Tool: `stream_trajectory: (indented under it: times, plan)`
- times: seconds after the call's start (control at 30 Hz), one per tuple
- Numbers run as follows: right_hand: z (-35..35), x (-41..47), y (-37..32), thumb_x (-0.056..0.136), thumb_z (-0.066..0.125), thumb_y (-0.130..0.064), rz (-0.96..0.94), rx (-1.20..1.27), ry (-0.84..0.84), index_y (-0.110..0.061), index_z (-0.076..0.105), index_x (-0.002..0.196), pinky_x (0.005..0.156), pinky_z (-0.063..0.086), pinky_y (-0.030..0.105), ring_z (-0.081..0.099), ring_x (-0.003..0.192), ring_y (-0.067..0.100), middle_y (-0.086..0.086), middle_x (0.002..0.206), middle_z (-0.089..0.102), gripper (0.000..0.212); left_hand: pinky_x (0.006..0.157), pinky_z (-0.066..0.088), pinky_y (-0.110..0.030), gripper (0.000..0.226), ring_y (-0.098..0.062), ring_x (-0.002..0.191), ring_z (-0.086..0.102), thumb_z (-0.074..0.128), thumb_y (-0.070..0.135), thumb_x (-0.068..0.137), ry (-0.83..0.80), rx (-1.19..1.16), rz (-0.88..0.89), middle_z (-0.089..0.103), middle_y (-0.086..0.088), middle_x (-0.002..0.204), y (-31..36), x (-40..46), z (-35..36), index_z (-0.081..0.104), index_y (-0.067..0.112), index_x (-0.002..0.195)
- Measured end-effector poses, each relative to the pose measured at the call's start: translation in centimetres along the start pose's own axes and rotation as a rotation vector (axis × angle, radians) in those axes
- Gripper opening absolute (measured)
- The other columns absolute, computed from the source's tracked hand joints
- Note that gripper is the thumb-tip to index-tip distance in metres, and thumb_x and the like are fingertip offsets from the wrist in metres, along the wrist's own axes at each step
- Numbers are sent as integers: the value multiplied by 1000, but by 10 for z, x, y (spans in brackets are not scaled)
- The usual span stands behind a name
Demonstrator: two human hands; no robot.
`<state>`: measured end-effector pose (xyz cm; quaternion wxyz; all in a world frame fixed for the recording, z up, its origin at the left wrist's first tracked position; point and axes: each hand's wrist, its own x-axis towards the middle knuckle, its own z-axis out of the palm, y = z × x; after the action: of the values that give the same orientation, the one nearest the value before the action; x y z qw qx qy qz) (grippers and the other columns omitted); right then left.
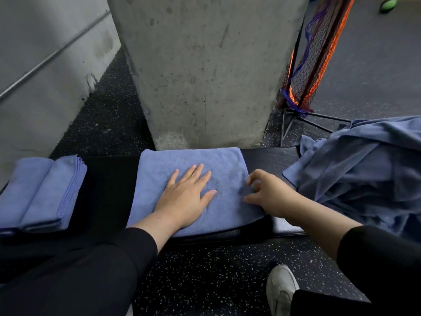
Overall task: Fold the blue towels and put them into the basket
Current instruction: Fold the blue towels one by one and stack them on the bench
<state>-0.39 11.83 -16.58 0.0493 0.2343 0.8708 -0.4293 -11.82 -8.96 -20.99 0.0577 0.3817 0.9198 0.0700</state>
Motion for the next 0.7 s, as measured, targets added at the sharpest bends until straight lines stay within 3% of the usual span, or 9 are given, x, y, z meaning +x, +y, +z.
stream_trajectory:
  times: [0.13, 0.27, 0.33, 0.4, 0.5, 0.53, 0.6, 0.63, 0.7]
  plan:
    - [-5, -8, 6, 80, 69, -13, -14, -230, -44, -24, 58, 88, 57, 42, 26, 50, 60, 9, -8, 75, 57, 18, 125, -5, -46, 66, -4, 154, -8, 18, 63, 101, -4, -4, 4, -2, 11, 168, 0, -1, -1, 13, 33, 160]
    - [-9, -16, 11, 86, 67, -30, -112, -621, 14, -25, 63, 100, 73, 45, 31, 60, 90, 20, -6, 93, 56, 16, 125, -6, -46, 67, -5, 154, -9, 18, 64, 101, -21, -9, 6, -3, 10, 169, 0, 0, -1, 13, 33, 160]
    - [-6, -17, 10, 89, 63, -34, -276, -679, 152, -25, 64, 106, 78, 50, 39, 58, 98, 24, -2, 104, 55, 20, 125, -5, -48, 67, -6, 154, -9, 21, 64, 101, -30, -9, 5, -3, 9, 169, 1, 0, -2, 12, 33, 160]
    - [1, -19, 6, 94, 56, -36, -559, -621, 236, -23, 65, 106, 78, 51, 45, 59, 96, 26, -2, 108, 58, 20, 125, -4, -49, 67, -6, 154, -9, 24, 61, 102, -32, -3, 18, -4, 8, 169, 4, -3, -5, 10, 31, 160]
    - [22, -24, 19, 100, 44, -39, -791, -563, 124, -21, 67, 110, 85, 55, 43, 64, 105, 25, 1, 124, 63, 32, 125, -3, -47, 68, -5, 154, -9, 22, 60, 101, -58, 37, 41, -5, 8, 169, 7, -19, -3, 8, 31, 161]
    - [28, -25, 30, 102, 40, -44, -786, -573, 34, -22, 66, 119, 96, 53, 44, 61, 119, 23, 1, 136, 60, 39, 125, -4, -46, 70, -5, 153, -10, 16, 63, 99, -69, 48, 39, -5, 9, 169, 4, -28, -2, 9, 31, 161]
    - [33, -27, 54, 103, 28, -56, -778, -640, -104, -26, 57, 140, 118, 33, 46, 41, 143, 19, -1, 157, 42, 55, 124, -7, -44, 80, -3, 152, -13, 2, 69, 88, -85, 48, 28, -8, 11, 168, -6, -46, -3, 8, 34, 161]
    - [31, -27, 63, 103, 25, -59, -796, -671, -124, -27, 51, 145, 121, 24, 45, 33, 148, 17, -2, 161, 34, 60, 124, -9, -42, 84, -2, 151, -16, -3, 70, 84, -97, 44, 24, -11, 13, 167, -14, -55, -4, 6, 35, 160]
    - [24, -28, 71, 102, 30, -58, -814, -655, -112, -25, 52, 146, 120, 23, 44, 33, 148, 16, -3, 160, 35, 59, 124, -12, -41, 81, 0, 148, -23, -2, 70, 87, -121, 52, 30, -15, 14, 166, -30, -74, -6, 2, 37, 160]
